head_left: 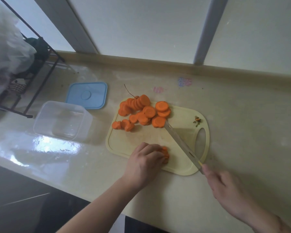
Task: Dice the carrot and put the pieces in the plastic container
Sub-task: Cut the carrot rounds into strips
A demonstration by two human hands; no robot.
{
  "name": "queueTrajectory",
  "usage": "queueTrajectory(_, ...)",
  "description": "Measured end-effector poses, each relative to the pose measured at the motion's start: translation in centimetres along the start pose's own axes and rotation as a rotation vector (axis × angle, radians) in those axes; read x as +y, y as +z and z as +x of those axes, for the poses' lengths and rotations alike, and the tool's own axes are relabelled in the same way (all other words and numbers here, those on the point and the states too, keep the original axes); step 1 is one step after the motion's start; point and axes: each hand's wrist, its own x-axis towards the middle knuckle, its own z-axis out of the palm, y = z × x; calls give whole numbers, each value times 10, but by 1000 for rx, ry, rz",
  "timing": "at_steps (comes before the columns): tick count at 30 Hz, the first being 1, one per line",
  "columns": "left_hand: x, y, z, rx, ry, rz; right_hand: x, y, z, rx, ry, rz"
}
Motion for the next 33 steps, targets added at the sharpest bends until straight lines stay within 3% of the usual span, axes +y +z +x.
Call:
queueTrajectory(4, 0, -7, -3, -51, -49, -77, 1, -1, 0, -18, 6, 4)
queueTrajectory(12, -23, -23, -3, -182, 85, -21, 6, 0, 4, 14, 6, -2)
queueTrajectory(19, -21, -8, -1, -81, 95, -37, 1, -2, 1, -20, 25, -8)
queueTrajectory(23, -25, -8, -3, -107, 79, -34, 6, -1, 1, -3, 14, -2)
queueTrajectory(33, -15, -14, 9, -81, 312, 225, 6, 3, -3, 11, 38, 6)
